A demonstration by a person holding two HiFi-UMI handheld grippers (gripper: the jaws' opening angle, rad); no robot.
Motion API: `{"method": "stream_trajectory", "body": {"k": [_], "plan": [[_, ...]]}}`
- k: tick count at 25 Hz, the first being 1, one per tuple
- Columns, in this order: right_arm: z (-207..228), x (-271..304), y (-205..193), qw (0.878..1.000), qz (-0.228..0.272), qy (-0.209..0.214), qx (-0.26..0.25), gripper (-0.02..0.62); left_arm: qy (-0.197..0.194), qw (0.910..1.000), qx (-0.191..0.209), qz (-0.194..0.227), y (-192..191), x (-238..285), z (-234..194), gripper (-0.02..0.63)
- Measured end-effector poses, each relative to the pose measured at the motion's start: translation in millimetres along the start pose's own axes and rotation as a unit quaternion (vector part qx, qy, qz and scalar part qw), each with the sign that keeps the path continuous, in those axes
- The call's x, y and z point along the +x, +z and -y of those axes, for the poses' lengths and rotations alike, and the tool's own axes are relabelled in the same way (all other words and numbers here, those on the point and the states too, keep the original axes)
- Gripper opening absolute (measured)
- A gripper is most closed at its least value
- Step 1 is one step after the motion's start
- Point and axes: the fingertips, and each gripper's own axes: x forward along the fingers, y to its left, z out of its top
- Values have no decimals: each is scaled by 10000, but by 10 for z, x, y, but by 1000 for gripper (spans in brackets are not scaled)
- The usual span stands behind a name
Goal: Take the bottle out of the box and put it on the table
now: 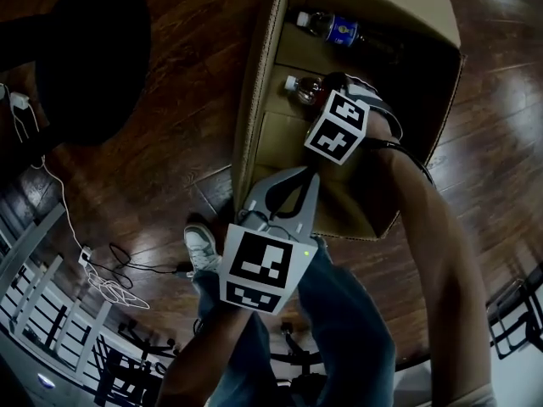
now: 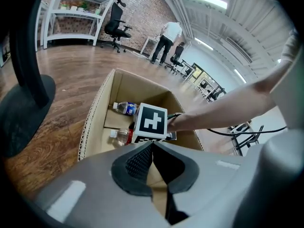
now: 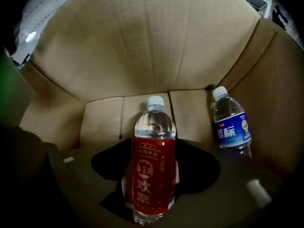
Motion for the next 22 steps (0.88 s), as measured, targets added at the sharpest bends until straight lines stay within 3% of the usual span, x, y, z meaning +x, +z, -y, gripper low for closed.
{"method": "stream_trajectory", "body": {"k": [2, 6, 8, 11, 13, 16, 22], "plan": [[21, 80, -39, 9998, -158, -38, -63, 303, 18, 10000, -72, 31, -15, -7, -15, 0], [-49, 238, -78, 9980, -565, 273, 11, 316, 45, 9999, -140, 28, -67, 0, -35, 0], [-61, 240, -86, 9982, -564, 192, -11, 310, 61, 9998, -162, 24, -72, 18, -46, 0], [-60, 114, -89, 9996, -254, -20, 113, 305, 91, 9997, -219, 37, -43, -17, -62, 0], [-31, -42, -66, 9989, 41, -84, 466, 304, 129, 9996, -247, 61, -7, -81, -67, 0], [17, -335, 1, 9929, 471, -97, 1084, 304, 217, 9993, -294, 74, 63, -218, -54, 0], [9, -1059, 32, 9775, 1006, -250, 1837, 302, 339, 9993, -151, 42, 311, -606, 125, 0]]}}
